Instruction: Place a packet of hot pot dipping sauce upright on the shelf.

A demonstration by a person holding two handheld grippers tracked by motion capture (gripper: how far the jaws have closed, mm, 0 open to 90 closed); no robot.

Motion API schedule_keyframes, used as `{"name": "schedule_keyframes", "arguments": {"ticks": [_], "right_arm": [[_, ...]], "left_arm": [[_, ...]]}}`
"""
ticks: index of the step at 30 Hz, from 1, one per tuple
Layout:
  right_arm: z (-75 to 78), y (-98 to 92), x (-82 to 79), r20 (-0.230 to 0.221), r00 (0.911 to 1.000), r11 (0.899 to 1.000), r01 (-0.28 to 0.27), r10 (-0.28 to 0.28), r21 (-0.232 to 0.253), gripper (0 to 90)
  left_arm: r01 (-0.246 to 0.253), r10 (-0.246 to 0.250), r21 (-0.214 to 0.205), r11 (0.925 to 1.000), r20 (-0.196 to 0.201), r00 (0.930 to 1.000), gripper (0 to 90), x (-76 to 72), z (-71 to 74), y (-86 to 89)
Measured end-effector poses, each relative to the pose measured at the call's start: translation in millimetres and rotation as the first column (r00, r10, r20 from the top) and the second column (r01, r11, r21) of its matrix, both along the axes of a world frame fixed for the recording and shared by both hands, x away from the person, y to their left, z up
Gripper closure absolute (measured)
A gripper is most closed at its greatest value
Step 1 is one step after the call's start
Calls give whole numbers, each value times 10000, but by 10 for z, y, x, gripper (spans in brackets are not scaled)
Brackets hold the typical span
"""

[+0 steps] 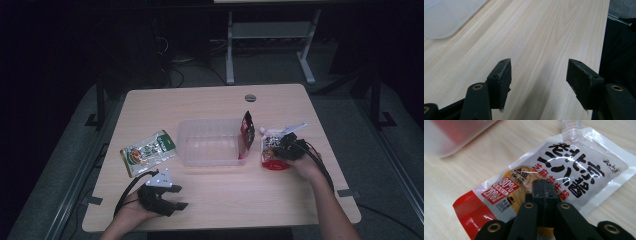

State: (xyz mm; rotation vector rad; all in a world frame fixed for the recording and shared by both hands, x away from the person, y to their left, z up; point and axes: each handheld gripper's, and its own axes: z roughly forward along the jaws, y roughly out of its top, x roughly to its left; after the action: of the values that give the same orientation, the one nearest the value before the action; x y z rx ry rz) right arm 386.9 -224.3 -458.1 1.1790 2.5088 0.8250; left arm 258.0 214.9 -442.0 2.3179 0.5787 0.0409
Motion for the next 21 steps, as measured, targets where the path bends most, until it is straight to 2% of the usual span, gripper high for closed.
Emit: {"name": "schedule_keyframes", "arguments": {"ticks": [1,4,9,12,21], "right_arm": [[0,0,0,0,10000,10000,0,0,0,900],[31,52,-96,-108,9994,9985,-323,318,-440,900],[51,95,-207,-166,9971,9945,-757,747,-719,900],[61,104,-330,-427,9948,9941,-946,924,-534,900],[70,106,-559,-642,9885,9901,-1387,1370,-230,900]], "left_arm": [[1,-1,-3,10000,2,10000,365,-1,0,0],[14,-14,25,10000,21,10000,365,-2,1,-3],[37,-37,-6,10000,27,10000,365,-8,2,-8],[35,-35,-6,10000,19,10000,365,-11,3,-13],[87,-88,53,9999,18,10000,365,-9,13,-1]]}}
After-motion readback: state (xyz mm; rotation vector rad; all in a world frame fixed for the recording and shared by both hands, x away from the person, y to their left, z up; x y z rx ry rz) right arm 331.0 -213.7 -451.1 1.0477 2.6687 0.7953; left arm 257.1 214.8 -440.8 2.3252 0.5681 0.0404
